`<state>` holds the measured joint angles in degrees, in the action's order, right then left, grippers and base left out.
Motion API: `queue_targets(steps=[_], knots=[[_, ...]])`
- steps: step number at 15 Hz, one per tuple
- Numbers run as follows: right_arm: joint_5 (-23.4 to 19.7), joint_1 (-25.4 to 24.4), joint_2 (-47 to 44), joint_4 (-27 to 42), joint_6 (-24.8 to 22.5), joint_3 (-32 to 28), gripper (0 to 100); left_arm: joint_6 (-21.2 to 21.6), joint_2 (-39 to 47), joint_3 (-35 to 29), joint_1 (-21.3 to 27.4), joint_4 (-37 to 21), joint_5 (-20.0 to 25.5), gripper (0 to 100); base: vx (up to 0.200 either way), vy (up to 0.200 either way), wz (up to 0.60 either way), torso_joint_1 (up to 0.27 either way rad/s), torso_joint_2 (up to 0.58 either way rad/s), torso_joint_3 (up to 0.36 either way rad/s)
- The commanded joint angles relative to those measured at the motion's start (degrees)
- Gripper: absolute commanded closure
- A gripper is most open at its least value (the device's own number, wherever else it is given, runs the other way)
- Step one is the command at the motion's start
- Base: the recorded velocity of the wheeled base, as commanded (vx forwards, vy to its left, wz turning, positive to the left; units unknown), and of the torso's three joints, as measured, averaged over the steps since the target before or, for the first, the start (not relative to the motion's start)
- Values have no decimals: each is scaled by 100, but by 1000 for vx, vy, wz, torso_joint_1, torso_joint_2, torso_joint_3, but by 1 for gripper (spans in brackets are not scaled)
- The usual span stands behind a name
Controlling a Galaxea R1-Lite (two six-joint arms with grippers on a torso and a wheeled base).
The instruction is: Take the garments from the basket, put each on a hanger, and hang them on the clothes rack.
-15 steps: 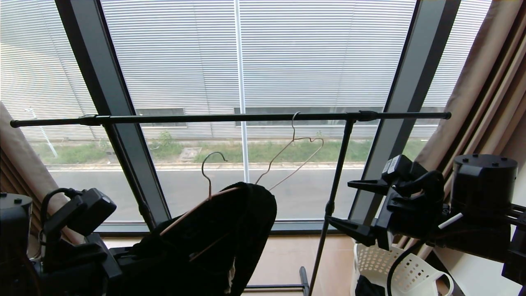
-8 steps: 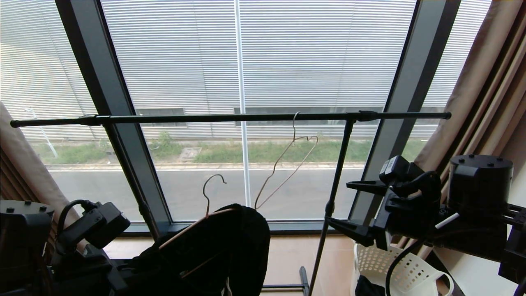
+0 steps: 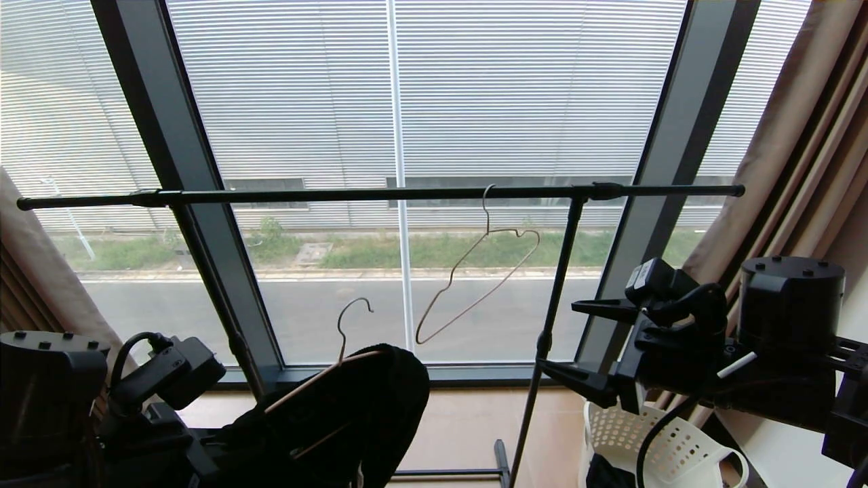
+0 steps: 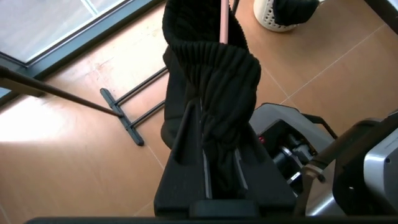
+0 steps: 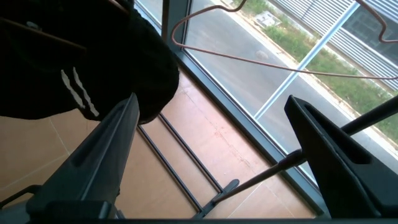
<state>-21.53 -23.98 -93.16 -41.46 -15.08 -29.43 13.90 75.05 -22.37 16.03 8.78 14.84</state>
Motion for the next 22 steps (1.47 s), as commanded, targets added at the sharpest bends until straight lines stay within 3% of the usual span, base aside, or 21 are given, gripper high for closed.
queue_targets(steps=[1, 3, 6, 8, 12, 18, 22], knots=[[0, -2, -9, -2, -4, -2, 0, -1, 177, -75, -109, 45, -77, 100, 0, 0, 0, 0, 0, 0], [0, -2, -9, -2, -4, -10, 0, -89, 327, -171, -311, 441, -86, 100, 0, 0, 0, 0, 0, 0], [0, -2, -27, -2, 5, -19, 0, -748, 537, -189, -346, 1557, -86, 100, 0, 0, 0, 0, 0, 0], [0, -2, -27, -2, -4, -19, 0, -757, 678, -198, -355, 1908, -95, 100, 0, 0, 0, 0, 0, 0], [0, -2, -36, -2, -4, -28, 0, -783, 784, -365, -320, 1944, -95, 100, 0, 0, 0, 0, 0, 0], [0, -2, -44, -2, -4, -28, 0, -810, 784, -277, -100, 2278, -86, 100, 200, 0, 0, 1, 0, 6], [0, -2, -44, -2, -4, -19, 0, -836, 748, -92, 93, 2647, -86, 100, 0, 0, 0, 0, 0, 0]])
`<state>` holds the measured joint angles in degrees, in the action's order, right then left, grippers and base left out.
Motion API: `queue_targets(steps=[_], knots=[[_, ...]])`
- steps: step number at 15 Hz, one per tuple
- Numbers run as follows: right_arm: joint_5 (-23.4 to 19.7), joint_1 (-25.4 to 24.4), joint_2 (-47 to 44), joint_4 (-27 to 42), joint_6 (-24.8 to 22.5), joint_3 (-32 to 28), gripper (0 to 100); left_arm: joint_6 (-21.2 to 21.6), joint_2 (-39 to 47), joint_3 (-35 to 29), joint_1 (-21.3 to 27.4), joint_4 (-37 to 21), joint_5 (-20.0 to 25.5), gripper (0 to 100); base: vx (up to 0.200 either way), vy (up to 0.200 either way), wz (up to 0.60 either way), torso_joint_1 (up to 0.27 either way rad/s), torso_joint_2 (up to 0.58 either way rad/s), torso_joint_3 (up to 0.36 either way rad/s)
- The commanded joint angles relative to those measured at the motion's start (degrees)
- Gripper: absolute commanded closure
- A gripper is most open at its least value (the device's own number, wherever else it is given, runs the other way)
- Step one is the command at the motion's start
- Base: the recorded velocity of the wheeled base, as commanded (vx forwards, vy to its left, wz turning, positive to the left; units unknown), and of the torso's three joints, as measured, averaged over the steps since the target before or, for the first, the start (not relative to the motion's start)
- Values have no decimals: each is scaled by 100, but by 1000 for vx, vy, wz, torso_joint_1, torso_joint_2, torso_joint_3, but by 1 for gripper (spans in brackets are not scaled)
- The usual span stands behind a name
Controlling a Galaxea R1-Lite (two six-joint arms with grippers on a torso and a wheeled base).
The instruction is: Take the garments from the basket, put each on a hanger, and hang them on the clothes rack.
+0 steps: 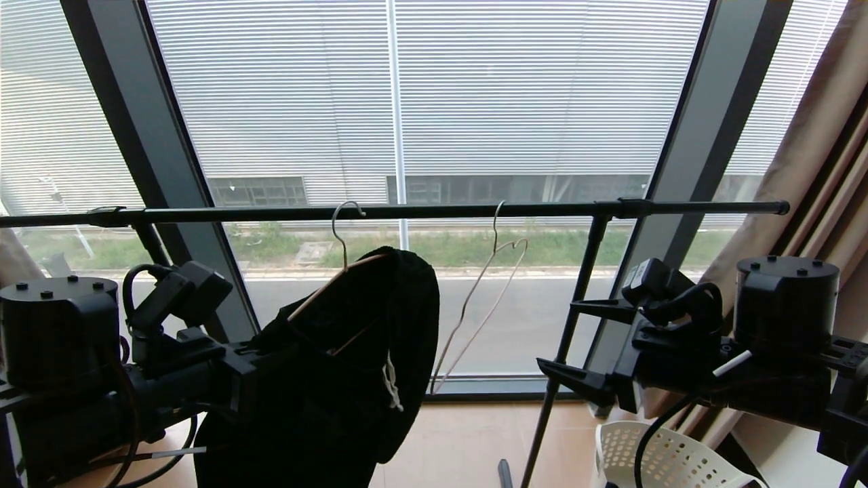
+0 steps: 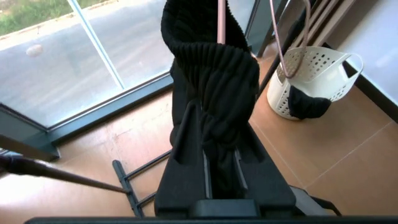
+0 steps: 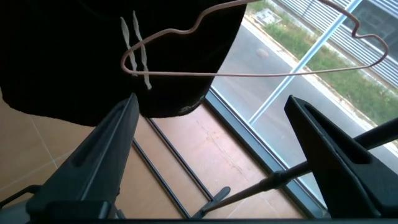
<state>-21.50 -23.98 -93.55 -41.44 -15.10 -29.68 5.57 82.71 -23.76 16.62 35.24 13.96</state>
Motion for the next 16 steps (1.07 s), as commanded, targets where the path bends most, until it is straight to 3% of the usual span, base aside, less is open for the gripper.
queue_targets(steps=[1, 12, 16], knots=[[-3, -2, 3, -5, -1, 6, 0, -74, 26, 64, 35, 167, 2, 100, 0, 0, 0, 0, 0, 0], [-3, -2, -23, -14, -1, 42, 0, -1120, 1414, -217, 26, 1389, -34, 100, 0, 0, 0, 0, 0, 0], [-3, -2, -23, -14, -1, 42, 0, -1243, 1810, -428, 44, 1635, -86, 100, 0, 0, 0, 0, 0, 0]])
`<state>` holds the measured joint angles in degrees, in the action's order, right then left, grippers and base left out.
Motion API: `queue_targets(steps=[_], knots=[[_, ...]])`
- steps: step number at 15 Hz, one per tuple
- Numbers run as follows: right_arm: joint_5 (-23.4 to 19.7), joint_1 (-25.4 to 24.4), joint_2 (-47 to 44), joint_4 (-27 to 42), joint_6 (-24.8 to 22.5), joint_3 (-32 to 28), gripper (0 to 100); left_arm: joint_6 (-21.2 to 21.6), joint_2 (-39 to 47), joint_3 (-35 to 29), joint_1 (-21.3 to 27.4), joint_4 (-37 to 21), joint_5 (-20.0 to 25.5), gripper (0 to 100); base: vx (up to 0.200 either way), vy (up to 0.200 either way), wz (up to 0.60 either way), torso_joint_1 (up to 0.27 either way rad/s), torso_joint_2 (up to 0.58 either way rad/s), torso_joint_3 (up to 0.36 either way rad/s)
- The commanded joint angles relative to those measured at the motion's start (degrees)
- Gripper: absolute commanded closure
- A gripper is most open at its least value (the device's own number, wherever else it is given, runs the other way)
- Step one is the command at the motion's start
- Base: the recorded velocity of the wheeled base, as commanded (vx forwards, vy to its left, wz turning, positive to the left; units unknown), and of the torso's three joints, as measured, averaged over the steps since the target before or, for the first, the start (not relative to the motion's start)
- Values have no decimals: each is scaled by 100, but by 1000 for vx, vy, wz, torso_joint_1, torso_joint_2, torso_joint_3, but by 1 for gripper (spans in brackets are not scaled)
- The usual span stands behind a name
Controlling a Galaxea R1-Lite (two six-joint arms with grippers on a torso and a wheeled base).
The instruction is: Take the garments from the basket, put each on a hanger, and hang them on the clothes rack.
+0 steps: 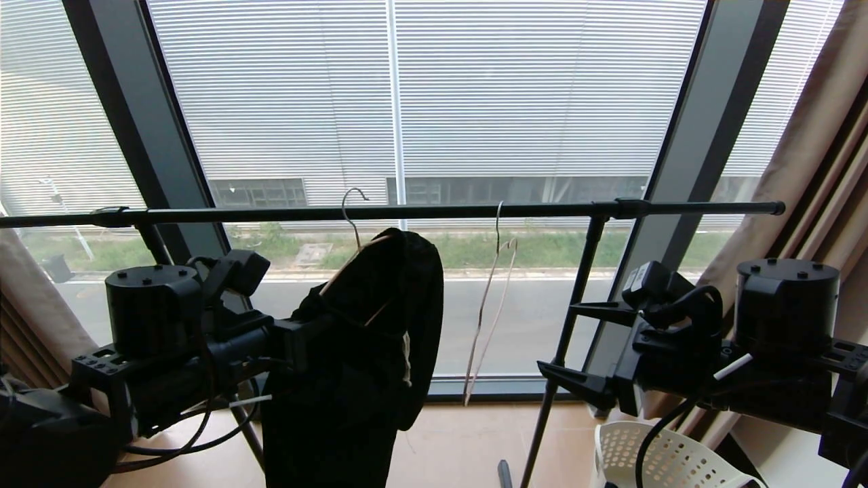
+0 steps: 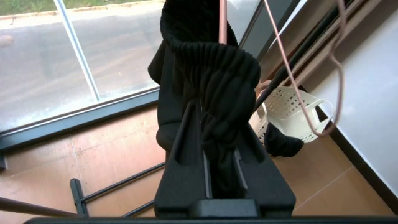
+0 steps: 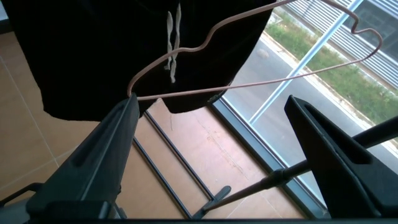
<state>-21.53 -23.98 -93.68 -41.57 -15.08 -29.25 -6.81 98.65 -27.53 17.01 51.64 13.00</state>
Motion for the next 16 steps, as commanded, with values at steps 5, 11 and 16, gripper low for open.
queue_targets(steps=[5, 11, 16], knots=[[-9, -2, -27, 9, -4, 7, 0, -4, 454, -60, 4, 180, -95, 100, 0, 0, 0, 0, 0, 0], [-9, -2, -27, 9, -4, 7, 0, -4, 515, -33, 4, 171, -95, 100, 0, 0, 0, 0, 0, 0], [0, -2, -27, 9, -4, 7, 0, 13, 392, 63, 4, 171, -95, 0, 0, 0, 0, 0, 0, 0]])
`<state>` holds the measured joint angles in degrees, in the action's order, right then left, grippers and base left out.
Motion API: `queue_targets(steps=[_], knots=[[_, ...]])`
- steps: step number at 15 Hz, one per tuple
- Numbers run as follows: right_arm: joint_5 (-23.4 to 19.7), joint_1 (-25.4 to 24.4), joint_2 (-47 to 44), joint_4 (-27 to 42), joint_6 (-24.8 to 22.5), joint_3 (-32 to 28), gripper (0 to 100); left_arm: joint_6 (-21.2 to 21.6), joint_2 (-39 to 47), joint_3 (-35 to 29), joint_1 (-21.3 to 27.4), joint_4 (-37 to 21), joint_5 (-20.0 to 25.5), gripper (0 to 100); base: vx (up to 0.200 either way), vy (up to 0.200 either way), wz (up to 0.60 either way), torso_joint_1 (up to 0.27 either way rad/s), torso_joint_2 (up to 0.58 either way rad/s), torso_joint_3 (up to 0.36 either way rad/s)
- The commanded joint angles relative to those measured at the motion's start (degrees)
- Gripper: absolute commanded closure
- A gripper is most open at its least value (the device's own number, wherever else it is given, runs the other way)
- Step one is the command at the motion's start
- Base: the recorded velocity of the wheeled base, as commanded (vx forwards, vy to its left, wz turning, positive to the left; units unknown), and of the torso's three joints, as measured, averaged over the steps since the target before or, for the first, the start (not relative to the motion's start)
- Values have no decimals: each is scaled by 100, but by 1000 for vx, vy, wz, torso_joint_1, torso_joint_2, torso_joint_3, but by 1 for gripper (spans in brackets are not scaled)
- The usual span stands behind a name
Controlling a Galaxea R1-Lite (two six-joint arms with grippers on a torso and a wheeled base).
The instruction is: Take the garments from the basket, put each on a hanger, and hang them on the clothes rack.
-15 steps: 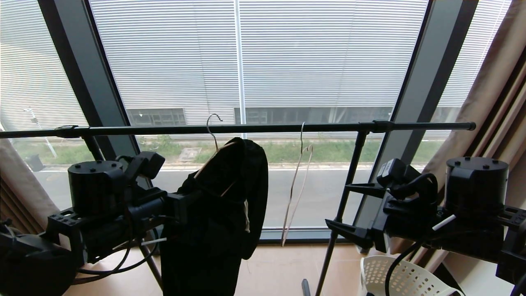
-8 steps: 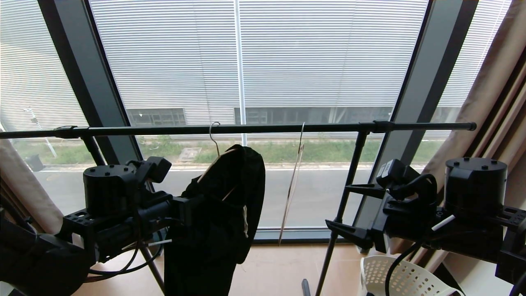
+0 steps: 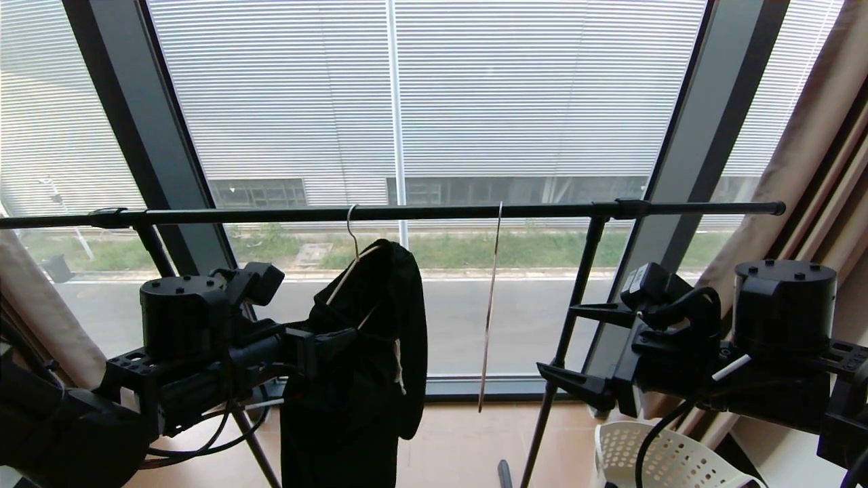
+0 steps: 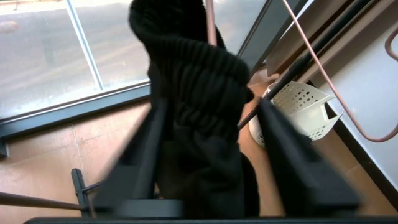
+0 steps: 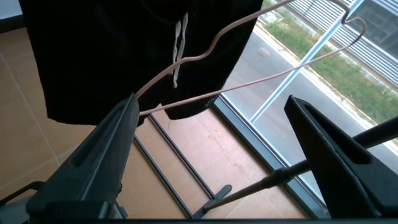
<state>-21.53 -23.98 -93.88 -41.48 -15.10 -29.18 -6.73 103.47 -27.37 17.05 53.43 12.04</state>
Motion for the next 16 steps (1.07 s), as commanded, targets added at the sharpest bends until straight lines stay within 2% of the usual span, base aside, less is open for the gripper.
queue_targets(steps=[1, 5, 8, 10, 12, 14, 16], knots=[[-9, -2, -8, 0, -1, -8, 0, 14, -301, 170, 8, -8, 8, 0, 0, 0, 0, 0, 0, 0], [0, -2, 124, -9, -1, 9, 0, 93, -1470, 557, 219, -272, 17, 0, 0, 0, 0, 0, 0, 0], [-9, -2, 195, -9, -1, 9, 0, 488, -2789, 750, 246, -1414, 8, 0, 0, 0, 0, 0, 0, 0], [-9, -28, 616, 9, -10, 124, 0, 524, -3676, 803, 246, -2276, 0, 0, 0, 0, 0, 0, 0, 0], [35, -54, 1065, 35, -10, 299, 0, 541, -4432, 1076, 246, -2812, 8, 0, 0, 0, 0, 0, 0, 0], [228, -54, 1689, 79, -10, 581, 0, 532, -5030, 1603, 237, -2873, 8, 0, 0, 0, 0, 0, 0, 0], [228, -54, 1689, 79, -10, 581, 0, 532, -5030, 1603, 237, -2873, 8, 0, 0, 0, 0, 0, 0, 0]])
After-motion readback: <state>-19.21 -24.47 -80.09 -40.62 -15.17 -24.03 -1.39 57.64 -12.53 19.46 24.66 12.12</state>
